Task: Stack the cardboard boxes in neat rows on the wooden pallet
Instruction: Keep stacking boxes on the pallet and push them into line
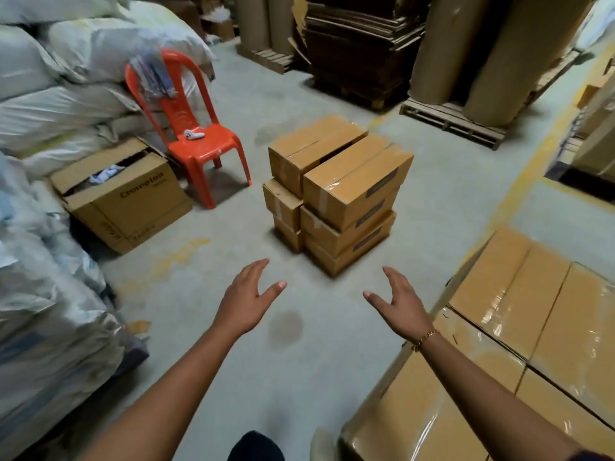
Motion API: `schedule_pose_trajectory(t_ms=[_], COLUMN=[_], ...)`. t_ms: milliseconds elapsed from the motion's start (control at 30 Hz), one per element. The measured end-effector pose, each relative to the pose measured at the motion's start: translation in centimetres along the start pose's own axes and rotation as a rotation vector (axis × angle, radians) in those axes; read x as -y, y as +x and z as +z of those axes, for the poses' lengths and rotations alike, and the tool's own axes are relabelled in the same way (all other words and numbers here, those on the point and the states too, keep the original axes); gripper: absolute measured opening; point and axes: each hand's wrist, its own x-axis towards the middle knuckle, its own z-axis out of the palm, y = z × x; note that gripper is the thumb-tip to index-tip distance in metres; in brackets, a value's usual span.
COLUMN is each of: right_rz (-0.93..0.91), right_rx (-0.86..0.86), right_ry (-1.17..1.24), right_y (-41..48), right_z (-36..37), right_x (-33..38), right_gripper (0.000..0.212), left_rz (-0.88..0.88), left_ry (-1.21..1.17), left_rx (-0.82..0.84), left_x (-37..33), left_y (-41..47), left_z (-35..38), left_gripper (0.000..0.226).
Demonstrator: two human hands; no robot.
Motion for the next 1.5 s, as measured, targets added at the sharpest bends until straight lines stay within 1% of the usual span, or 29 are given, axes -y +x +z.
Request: schedule_pose_trajectory(t_ms=[167, 400, 533, 667, 733, 833, 967, 1200, 1400, 1500], right_rz=[0.023, 0.135, 0.191, 0.253, 0.286, 0.318, 0.392, 0.561, 0.725, 0.812], right_rx=[-0.016, -0.031, -0.059, -0.068, -0.082, -0.083, -0.088, -0.026, -0.049, -0.102], right_ry=[0.021, 0.092, 0.139, 0.18, 0.208, 0.236, 0.278, 0.381, 0.518, 0.569], right_y=[7.7, 18.4, 23.1, 27.5, 29.8, 33.9, 39.9, 50.7, 58.7, 62.2], right_z=[0.5, 3.2, 4.5, 4.9, 4.8, 4.2, 3.0, 1.5, 2.7, 4.6], right_x=[3.1, 7.4, 9.8, 10.3, 10.0, 8.5, 5.9, 2.3, -0.2, -2.1], right_gripper=[0.081, 0.077, 0.076, 0.076, 0.076, 0.078, 0.079, 0.078, 0.082, 0.085], left_rz=[-0.027, -0.039, -0.009, 0.016, 0.036, 0.06, 0.084, 0.048, -0.021, -0.039], left_ry=[-0.073, -0.098, -0.057, -0.059, -0.049, -0.057, -0.059, -0.007, 0.011, 0.05], left_rx=[0.035, 0.119, 0.194, 0.252, 0.306, 0.379, 0.423, 0.494, 0.56, 0.619], left_x=[1.4, 4.3, 4.8, 4.3, 3.7, 2.3, -0.1, -3.9, -3.6, -2.5], left_y=[8.1, 21.3, 29.1, 36.4, 40.1, 46.0, 53.5, 65.1, 74.3, 78.5], left_z=[-1.5, -4.4, -6.2, -6.3, -5.6, -3.8, -0.8, 2.8, 7.0, 10.0], left_gripper=[0.07, 0.067, 0.068, 0.072, 0.075, 0.071, 0.065, 0.066, 0.068, 0.071])
